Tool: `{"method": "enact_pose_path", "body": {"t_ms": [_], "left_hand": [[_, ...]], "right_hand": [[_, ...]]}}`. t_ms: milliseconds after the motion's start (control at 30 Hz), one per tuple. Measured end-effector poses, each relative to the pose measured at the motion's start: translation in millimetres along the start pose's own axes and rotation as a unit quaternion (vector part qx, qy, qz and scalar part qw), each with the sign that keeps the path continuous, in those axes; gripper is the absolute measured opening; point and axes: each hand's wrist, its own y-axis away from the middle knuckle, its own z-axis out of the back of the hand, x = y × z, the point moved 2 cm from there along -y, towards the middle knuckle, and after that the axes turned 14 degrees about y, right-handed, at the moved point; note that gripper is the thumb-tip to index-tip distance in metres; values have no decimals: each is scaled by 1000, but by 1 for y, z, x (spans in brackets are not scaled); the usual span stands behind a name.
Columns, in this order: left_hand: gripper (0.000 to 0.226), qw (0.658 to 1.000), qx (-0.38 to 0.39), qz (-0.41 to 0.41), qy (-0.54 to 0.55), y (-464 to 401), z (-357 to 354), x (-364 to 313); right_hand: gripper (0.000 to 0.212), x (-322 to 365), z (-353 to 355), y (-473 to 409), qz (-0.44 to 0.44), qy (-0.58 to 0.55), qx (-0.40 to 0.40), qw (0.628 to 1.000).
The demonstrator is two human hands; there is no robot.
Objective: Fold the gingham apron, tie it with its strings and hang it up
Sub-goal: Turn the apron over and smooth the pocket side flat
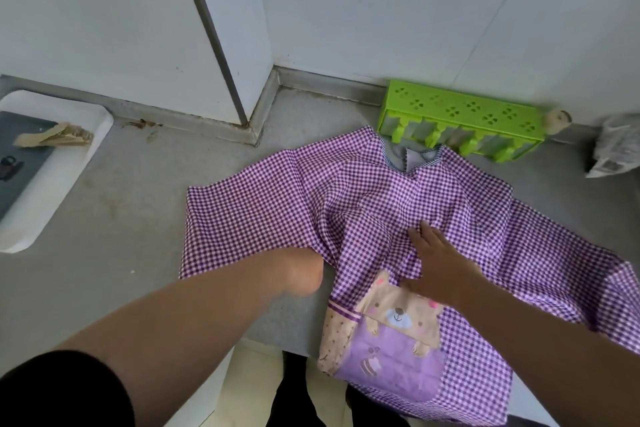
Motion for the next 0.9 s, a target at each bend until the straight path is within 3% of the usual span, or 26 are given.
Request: {"method": "enact_pose_path", "body": {"t_ms": [100,200,300,333,367,433,533,633,667,833,900], "left_hand": [[31,989,-91,0,117,-3,-6,-20],[37,966,-103,-6,237,4,-13,-36],[39,848,-180,28,497,16,-30,-52],[39,789,-170,41,588,19,-35,-57],[38,754,-133,37,642,22,-37,-65],[30,729,-99,47,676,16,-41,-70],[24,750,-57,64,656,16,-43,-79],[52,774,-9,40,631,10,-44,-91],[59,798,-11,31,601,8,-44,-94],[26,821,-92,-19,562,9,-38,-98],[25,867,-121,-26,482,17,-41,-90]], "right_hand": [[124,-8,-3,1,28,-9,-2,1000],[124,-14,-4,1,37,-17,-13,999],[122,-20,-11,3,38,-34,-20,998],[121,-21,-12,4,40,-39,-20,998],[119,-22,-14,4,41,-43,-18,998],[116,-23,-15,5,44,-47,-18,998],[116,-23,-15,3,52,-48,-21,997],[117,-24,-16,3,55,-52,-28,997],[117,-24,-16,3,58,-57,-31,996],[117,-29,-20,5,69,-96,-51,992],[113,-33,-20,7,74,-128,-49,988]]}}
